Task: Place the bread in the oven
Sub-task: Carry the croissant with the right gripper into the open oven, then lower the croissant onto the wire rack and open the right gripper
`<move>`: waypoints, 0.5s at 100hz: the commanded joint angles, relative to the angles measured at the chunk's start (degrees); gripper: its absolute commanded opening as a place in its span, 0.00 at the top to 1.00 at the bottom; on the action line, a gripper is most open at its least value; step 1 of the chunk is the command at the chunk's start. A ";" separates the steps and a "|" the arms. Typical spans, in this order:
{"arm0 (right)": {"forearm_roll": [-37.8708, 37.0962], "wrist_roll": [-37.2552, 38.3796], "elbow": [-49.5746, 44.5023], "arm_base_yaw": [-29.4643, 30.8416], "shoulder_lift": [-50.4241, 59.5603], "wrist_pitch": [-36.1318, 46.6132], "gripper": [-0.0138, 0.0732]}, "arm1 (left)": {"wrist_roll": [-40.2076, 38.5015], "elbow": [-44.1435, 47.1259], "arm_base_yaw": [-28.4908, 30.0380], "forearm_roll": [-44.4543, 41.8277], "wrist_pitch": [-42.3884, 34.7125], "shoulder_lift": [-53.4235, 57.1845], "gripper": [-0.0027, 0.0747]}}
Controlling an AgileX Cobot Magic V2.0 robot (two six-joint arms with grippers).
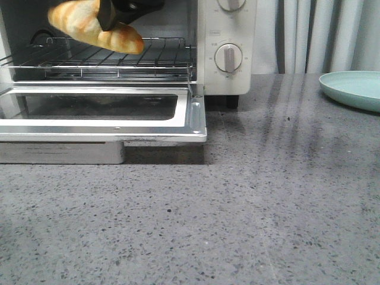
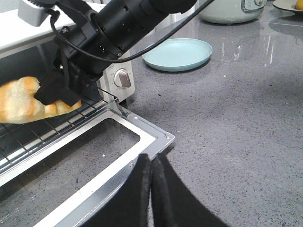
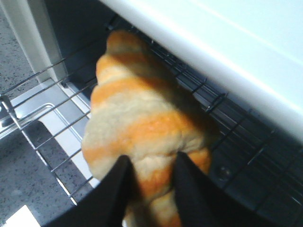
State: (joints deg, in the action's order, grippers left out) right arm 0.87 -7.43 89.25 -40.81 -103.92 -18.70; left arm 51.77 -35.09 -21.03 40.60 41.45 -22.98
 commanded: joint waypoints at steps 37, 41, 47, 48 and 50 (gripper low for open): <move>2.63 1.49 2.28 0.68 5.05 -2.07 0.26 | -0.48 -1.36 0.19 2.62 -3.81 -0.30 0.99; 2.92 1.49 2.28 0.40 5.90 -4.17 0.36 | -0.48 -1.36 0.19 2.62 -4.93 0.10 0.99; 3.07 1.49 2.13 -0.09 7.73 -7.65 0.55 | -0.48 -1.36 0.19 2.62 -7.48 1.22 0.99; 3.07 1.49 1.96 -0.31 7.97 -7.97 0.60 | -0.48 -1.36 0.19 2.62 -8.26 1.39 0.99; 3.07 1.49 1.57 -0.57 8.76 -8.81 0.68 | -0.48 -1.36 0.19 2.62 -9.11 1.92 0.99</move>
State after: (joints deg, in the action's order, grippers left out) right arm 3.17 -6.02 89.38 -40.65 -101.28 -26.82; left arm 51.77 -35.09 -21.03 40.60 39.54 -22.19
